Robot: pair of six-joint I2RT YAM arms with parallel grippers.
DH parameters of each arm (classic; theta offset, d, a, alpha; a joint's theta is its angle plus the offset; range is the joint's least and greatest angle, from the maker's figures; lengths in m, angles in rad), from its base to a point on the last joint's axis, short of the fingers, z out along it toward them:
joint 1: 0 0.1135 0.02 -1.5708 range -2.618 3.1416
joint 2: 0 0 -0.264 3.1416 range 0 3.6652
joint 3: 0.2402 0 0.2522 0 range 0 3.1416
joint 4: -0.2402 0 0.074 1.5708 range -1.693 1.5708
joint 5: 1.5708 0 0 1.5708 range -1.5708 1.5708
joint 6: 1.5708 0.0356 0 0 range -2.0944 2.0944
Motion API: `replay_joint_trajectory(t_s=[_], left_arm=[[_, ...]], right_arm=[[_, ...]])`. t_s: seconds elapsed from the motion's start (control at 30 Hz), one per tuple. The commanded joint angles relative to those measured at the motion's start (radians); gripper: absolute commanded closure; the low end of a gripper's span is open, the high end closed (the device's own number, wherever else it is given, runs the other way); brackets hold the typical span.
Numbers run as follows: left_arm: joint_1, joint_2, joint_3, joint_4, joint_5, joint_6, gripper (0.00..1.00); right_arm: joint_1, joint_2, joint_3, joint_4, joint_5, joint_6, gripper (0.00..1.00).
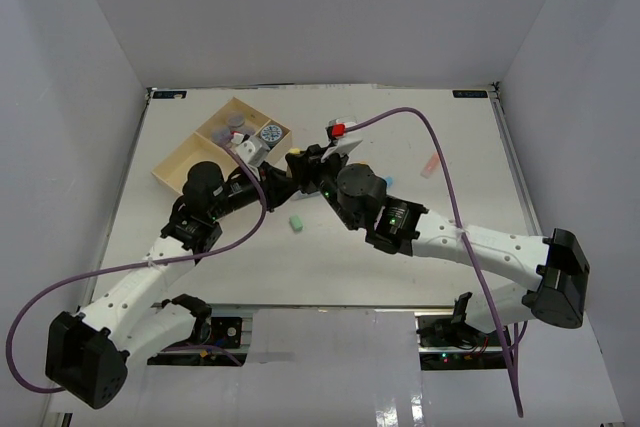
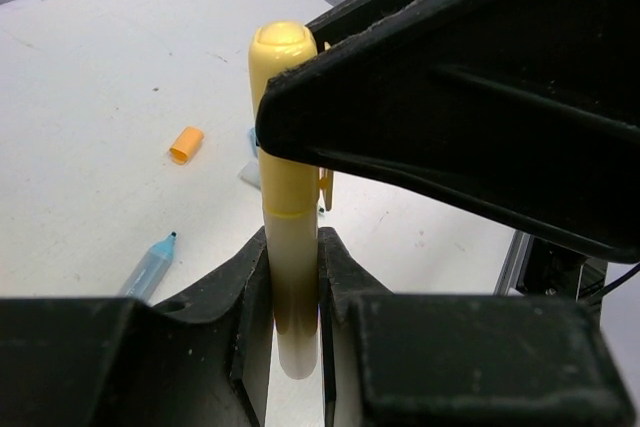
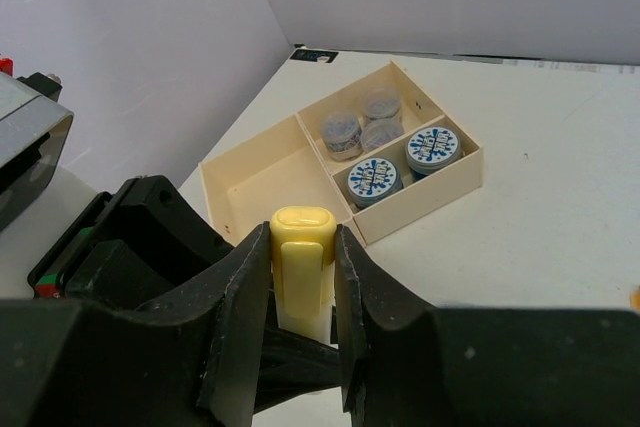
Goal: Sort the stationery into containers
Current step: Close the pen cap on the pen.
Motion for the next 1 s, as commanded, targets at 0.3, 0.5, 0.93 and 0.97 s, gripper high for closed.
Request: replay_joint_trajectory(t_s=[0.3,0.5,0.93,0.97], left_arm=[[0.006,0.038,0.178,0.24,-0.013,0.038,1.0],[0.006,0.05,0.211,0.24,-0.032,0.052,1.0],[0.006,0.031,0.156,0.163,0.023,0.04,1.0],[0.006,0.02,0.144,0.145,0.031,0.023,1.0]], right_arm=[[0.026,0.126,-0.072,-0.441,-0.138,0.078,0.92],[0.024,0.145,-0.1,-0.458,-0.197,0.088,0.92],[0.017,0.08,-0.058,-0.472,-0.142,0.052,0.82],[0.015,0.076,-0.049,-0.468,-0.126,0.044,0.78]])
